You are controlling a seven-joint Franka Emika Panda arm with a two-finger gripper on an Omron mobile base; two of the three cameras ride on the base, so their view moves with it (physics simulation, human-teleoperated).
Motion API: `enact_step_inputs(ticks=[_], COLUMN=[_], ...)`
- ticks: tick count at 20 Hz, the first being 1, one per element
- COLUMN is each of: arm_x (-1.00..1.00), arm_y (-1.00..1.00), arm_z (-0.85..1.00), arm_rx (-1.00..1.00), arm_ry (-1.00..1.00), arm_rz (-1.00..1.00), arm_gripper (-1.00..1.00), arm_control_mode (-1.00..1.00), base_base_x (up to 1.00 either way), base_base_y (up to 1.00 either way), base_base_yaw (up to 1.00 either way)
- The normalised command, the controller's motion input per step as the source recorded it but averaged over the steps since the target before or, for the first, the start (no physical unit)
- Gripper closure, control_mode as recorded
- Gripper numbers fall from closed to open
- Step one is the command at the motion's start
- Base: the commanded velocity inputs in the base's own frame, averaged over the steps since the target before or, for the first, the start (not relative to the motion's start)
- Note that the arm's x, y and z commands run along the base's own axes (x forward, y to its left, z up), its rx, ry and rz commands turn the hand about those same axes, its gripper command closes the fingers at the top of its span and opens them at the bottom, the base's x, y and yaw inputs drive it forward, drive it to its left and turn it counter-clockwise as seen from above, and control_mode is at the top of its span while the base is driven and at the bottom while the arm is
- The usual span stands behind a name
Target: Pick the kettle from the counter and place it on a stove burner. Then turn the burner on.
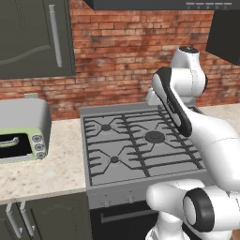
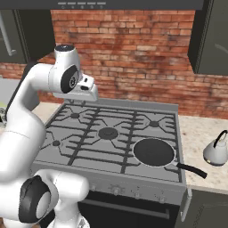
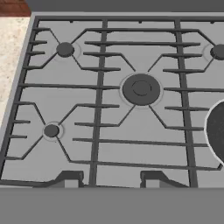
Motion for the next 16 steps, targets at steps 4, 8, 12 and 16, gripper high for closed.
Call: enact_step_inputs(ticks=[4,8,12,16], arm_x=[0.00,-0.12,-0.29,-0.36], arm_y=[-0.01,-0.13,-0.43,-0.71], arm_z=[-0.08,-0.46,-0.46,-0.43], arm_rx=[-0.02,-0.15,-0.14,-0.07], arm_ry=[-0.01,-0.09,-0.09,-0.07], arm_rz=[0.00,0.00,0.00,0.00], arm_gripper=[-1.00,-1.00,-1.00,-1.00], arm_control_mode=[-1.00,-1.00,-1.00,-1.00], base_base_x=[0.00,0.00,0.00,0.00], base_base_y=[0.00,0.00,0.00,0.00], base_base_yaw=[0.00,0.00,0.00,0.00])
